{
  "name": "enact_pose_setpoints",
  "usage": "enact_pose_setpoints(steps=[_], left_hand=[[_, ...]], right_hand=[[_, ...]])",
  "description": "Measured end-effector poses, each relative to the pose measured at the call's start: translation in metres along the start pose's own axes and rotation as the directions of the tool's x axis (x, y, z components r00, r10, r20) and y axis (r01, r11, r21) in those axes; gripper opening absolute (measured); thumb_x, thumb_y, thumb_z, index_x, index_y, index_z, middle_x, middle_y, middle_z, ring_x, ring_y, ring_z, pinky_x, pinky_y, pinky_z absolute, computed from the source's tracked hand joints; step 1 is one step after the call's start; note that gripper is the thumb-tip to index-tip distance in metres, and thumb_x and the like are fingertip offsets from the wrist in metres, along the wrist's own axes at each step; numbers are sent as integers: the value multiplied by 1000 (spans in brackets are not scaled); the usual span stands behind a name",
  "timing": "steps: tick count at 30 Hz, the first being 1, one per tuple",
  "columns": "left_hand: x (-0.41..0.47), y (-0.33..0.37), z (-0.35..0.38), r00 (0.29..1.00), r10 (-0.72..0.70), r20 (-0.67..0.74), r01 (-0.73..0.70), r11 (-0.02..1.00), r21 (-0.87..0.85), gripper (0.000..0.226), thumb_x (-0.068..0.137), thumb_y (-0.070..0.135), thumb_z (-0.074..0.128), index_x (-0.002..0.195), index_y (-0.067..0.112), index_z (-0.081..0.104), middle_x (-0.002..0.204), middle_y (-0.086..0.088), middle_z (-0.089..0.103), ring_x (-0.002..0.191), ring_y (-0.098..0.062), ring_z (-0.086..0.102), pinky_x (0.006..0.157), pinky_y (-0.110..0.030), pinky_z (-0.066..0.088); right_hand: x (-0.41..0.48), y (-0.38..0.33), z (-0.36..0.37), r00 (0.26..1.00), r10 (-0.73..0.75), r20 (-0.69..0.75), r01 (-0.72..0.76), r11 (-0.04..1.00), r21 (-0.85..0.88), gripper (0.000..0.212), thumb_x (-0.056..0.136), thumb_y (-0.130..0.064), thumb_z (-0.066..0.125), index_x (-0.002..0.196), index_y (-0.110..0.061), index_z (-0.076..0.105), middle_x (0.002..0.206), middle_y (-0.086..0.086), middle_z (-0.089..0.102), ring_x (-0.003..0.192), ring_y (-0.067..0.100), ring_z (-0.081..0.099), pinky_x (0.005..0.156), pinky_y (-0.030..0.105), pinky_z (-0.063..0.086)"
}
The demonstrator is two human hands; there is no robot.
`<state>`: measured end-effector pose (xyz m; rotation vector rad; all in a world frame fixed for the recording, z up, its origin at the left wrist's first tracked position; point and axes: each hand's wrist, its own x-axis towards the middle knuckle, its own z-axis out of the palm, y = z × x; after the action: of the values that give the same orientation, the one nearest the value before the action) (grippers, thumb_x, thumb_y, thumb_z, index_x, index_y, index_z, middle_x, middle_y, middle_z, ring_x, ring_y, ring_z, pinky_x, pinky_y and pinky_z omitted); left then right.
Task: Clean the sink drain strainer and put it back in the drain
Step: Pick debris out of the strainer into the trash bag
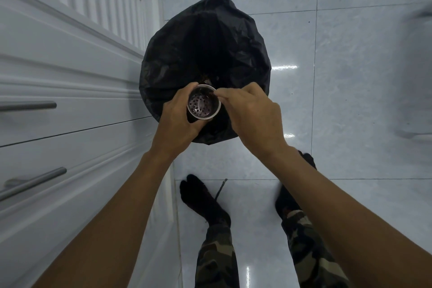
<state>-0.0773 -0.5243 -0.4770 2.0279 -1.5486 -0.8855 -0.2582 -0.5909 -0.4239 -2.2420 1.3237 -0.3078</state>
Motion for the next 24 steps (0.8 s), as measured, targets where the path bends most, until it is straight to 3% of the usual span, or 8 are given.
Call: enact_pose_setpoints(steps=[3, 7, 9, 13, 17, 20, 22, 24], left_hand=[[3, 3, -1, 1000, 27, 15, -28, 994, 102, 75, 85, 36, 81, 147, 12, 45, 142, -4, 57, 132, -17, 53, 115, -33, 33], [2, 3, -2, 999, 24, 31, -28, 989, 146, 76, 84, 35, 82, 146, 12, 46, 142, -6, 58, 131, -21, 53, 111, -31, 29], [0, 3, -1, 999, 31, 40, -36, 991, 132, 75, 84, 33, 83, 146, 12, 47, 142, -5, 58, 132, -21, 53, 112, -33, 31], [3, 0, -3, 999, 21, 27, -24, 992, 123, 74, 84, 35, 82, 146, 17, 45, 142, 0, 57, 131, -15, 51, 110, -25, 27], [4, 2, -3, 999, 9, 34, -11, 997, 76, 77, 83, 39, 82, 146, 15, 45, 141, -2, 58, 131, -16, 52, 114, -33, 35], [3, 6, -1, 999, 23, 42, -24, 999, 30, 75, 85, 37, 82, 146, 12, 46, 141, -6, 58, 132, -19, 54, 112, -48, 44], [3, 7, -1, 999, 15, 28, -16, 1000, 12, 74, 85, 35, 82, 146, 12, 47, 141, -5, 58, 132, -17, 54, 112, -44, 45], [4, 6, -2, 1000, -8, 29, 8, 1000, 7, 76, 84, 34, 83, 146, 10, 47, 141, -6, 58, 132, -17, 54, 114, -38, 44]], right_hand=[[-11, -8, 7, 1000, -13, 25, 16, 994, -109, 21, 93, -27, 69, 110, -16, 73, 96, 1, 76, 80, 19, 61, 59, 23, 41], [-6, -15, 11, 968, 250, 35, -250, 932, 261, 23, 100, -34, 57, 115, -22, 71, 94, -1, 72, 80, 10, 60, 66, 20, 52], [-1, -10, 9, 949, 316, -8, -301, 911, 281, 25, 102, -35, 54, 120, -25, 69, 97, -1, 71, 84, 10, 60, 72, 22, 55], [-6, -5, 6, 966, 252, -47, -247, 964, 101, 19, 101, -29, 58, 112, -21, 71, 91, 0, 71, 78, 13, 58, 63, 28, 55], [-14, -13, 12, 966, 239, 101, -258, 927, 272, 26, 102, -31, 55, 118, -18, 70, 99, 2, 72, 82, 9, 60, 75, 23, 55], [-10, -11, 11, 955, 295, 29, -291, 913, 287, 28, 103, -29, 54, 124, -18, 69, 102, 3, 71, 86, 13, 63, 80, 25, 57], [-9, -6, 10, 949, 314, -34, -298, 926, 232, 27, 103, -29, 54, 124, -19, 69, 99, 4, 71, 84, 14, 62, 76, 25, 56], [-11, -4, 10, 963, 270, 5, -262, 930, 256, 26, 103, -28, 56, 121, -19, 70, 99, 4, 72, 84, 14, 63, 77, 27, 58]])
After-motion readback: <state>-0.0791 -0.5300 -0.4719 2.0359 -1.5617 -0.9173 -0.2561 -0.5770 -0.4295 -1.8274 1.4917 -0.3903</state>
